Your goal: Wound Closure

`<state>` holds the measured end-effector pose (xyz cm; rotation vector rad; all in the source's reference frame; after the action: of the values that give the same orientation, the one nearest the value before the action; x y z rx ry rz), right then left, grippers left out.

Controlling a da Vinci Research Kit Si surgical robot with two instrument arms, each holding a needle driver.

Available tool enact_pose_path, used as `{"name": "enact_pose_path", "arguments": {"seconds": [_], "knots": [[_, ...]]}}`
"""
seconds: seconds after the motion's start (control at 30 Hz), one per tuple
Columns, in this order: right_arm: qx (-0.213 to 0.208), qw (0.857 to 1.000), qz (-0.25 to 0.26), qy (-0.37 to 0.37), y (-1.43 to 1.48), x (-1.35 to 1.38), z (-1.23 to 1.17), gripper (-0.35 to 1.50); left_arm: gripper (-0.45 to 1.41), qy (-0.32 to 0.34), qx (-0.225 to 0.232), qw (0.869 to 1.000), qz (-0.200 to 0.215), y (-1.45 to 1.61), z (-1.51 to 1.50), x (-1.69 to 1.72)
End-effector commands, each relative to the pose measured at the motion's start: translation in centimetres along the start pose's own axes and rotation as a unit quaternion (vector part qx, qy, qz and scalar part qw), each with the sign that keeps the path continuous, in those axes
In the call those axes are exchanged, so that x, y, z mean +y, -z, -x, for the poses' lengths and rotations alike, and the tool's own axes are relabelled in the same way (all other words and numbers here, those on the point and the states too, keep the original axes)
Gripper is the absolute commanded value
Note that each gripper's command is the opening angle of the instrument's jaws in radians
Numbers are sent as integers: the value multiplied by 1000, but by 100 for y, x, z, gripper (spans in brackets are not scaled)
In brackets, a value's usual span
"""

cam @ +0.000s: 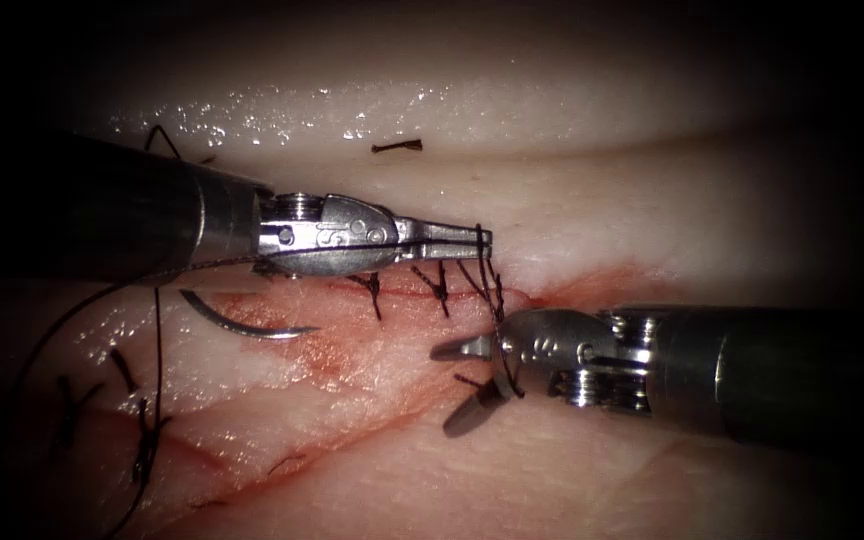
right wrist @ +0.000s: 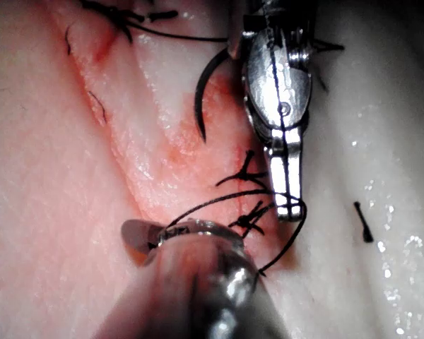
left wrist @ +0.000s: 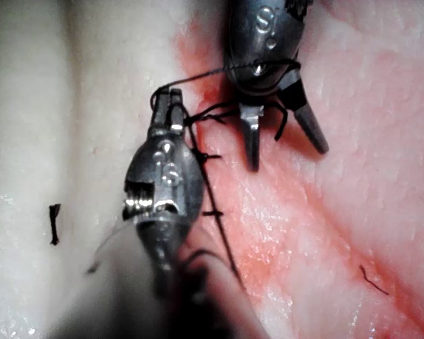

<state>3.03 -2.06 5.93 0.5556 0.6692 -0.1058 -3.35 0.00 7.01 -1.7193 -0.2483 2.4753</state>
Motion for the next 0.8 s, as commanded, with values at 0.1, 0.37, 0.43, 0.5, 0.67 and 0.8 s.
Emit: {"name": "enact_pose_path", "arguments": {"seconds": [0.1, 0.37, 0.43, 0.5, 0.67, 0.8], "knots": [[3, 1000, -3, -4, -1, -2, -7, -35, -45, -1, -1, 1000, 1, -5, 2, 2], [44, 999, 29, -7, 30, 14, -25, -35, -45, -12, -23, 1000, -5, 14, 3, 34], [56, 998, 31, -7, 33, 16, -26, -35, -45, -14, -26, 1000, -5, 15, 5, 41], [71, 997, 33, -14, 41, 22, -25, -35, -45, -20, -38, 999, -2, 17, 9, 63], [87, 996, 28, -17, 43, 26, -19, -35, -45, -31, -54, 998, 3, 15, 14, 97], [113, 993, 19, -34, 45, 31, -9, -35, -45, -37, -64, 997, 8, 11, 8, 131]]}}
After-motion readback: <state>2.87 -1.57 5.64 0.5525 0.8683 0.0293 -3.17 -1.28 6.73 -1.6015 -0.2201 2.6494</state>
